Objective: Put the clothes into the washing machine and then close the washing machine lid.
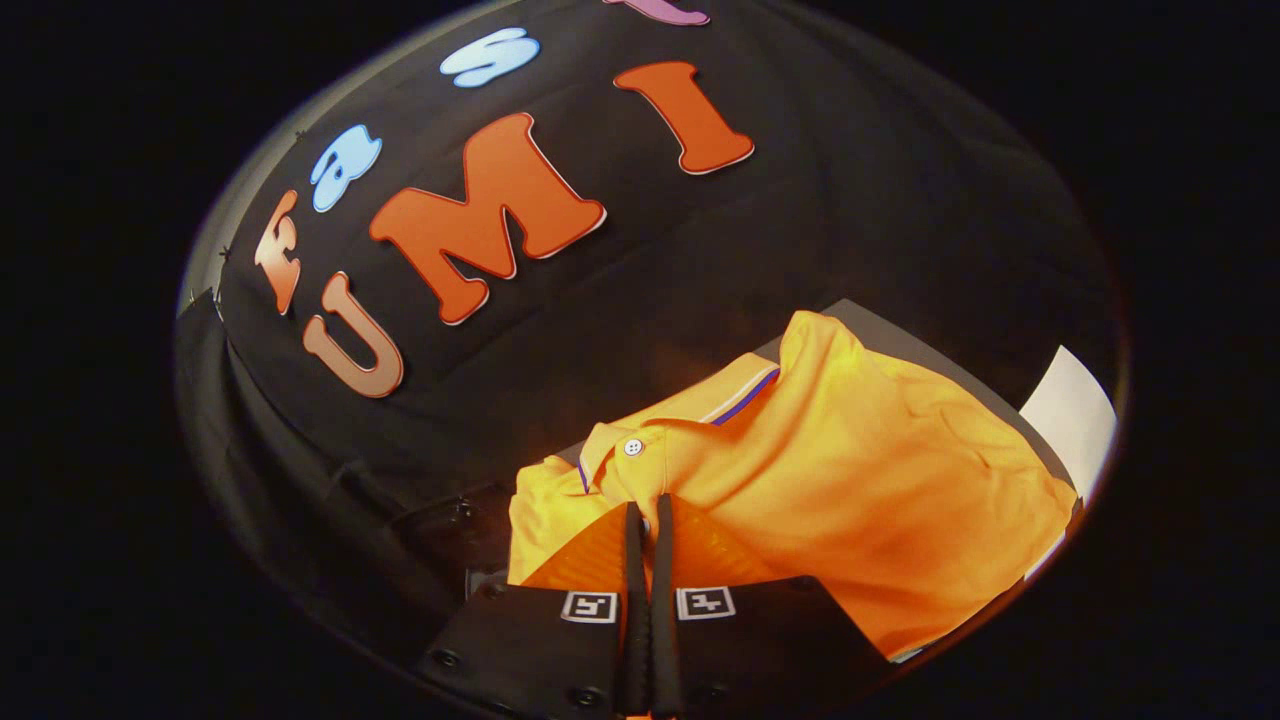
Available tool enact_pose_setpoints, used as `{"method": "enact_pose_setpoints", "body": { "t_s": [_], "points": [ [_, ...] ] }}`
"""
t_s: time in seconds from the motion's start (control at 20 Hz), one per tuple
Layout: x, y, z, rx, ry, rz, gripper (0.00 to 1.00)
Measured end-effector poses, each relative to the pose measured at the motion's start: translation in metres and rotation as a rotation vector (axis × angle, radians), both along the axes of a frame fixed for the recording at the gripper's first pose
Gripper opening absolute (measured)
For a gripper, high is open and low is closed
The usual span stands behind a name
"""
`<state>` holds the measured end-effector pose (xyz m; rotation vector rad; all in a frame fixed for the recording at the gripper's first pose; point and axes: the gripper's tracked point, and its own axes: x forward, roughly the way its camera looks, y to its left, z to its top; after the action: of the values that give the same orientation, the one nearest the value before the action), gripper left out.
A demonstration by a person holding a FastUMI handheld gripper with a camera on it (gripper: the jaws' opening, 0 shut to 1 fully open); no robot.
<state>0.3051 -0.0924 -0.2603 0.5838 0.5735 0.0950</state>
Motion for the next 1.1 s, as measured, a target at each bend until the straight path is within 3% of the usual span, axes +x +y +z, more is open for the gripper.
{"method": "enact_pose_setpoints", "body": {
  "t_s": [0.15,0.5,1.1],
  "points": [
    [-0.014,0.015,0.038,0.037,-0.086,-0.001,0.08],
    [-0.032,0.105,0.109,0.078,-0.226,0.093,0.08],
    [-0.065,0.256,0.16,0.125,-0.323,0.228,0.08]
  ]
}}
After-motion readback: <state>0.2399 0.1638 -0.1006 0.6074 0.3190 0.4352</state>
